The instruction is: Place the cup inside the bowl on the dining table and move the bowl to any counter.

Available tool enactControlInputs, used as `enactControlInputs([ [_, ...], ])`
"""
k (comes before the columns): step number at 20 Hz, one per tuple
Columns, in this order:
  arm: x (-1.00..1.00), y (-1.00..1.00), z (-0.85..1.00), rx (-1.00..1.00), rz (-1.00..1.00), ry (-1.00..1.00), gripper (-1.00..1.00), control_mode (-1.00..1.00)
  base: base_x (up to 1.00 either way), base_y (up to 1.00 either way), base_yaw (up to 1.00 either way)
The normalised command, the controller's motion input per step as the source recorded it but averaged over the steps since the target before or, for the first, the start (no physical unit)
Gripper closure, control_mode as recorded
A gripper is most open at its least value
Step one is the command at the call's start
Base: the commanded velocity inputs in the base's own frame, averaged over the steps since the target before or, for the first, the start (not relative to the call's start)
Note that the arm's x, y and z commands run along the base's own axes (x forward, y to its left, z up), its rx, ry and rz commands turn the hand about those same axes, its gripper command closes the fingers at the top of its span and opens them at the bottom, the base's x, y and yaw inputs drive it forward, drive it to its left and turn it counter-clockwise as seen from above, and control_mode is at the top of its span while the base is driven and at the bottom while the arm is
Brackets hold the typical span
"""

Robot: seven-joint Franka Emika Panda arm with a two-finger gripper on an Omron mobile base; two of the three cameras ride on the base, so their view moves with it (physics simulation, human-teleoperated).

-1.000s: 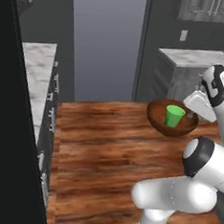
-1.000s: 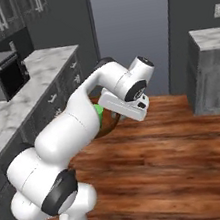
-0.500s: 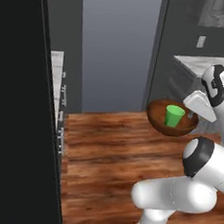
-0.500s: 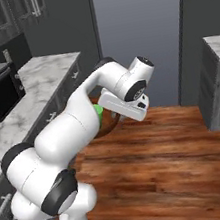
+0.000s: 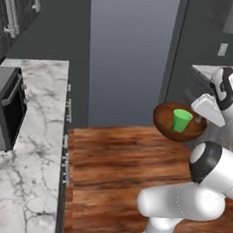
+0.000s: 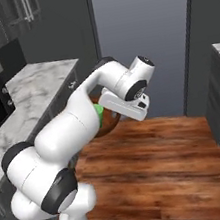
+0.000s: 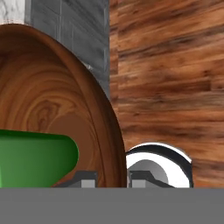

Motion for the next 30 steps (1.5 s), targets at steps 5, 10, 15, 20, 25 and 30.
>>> enactControlInputs([
  [5,0.0,0.0,0.0,0.0,0.0,0.0,1.0,1.0,0.34,-0.13,0.23],
  [10,0.0,0.0,0.0,0.0,0.0,0.0,1.0,1.0,0.17,-0.01,0.38],
  [15,0.0,0.0,0.0,0.0,0.0,0.0,1.0,1.0,0.12,0.0,0.41],
  [20,0.0,0.0,0.0,0.0,0.0,0.0,1.0,1.0,0.03,0.0,0.41],
  [25,0.0,0.0,0.0,0.0,0.0,0.0,1.0,1.0,0.01,0.0,0.42],
  [30,0.0,0.0,0.0,0.0,0.0,0.0,1.0,1.0,0.0,0.0,0.43],
])
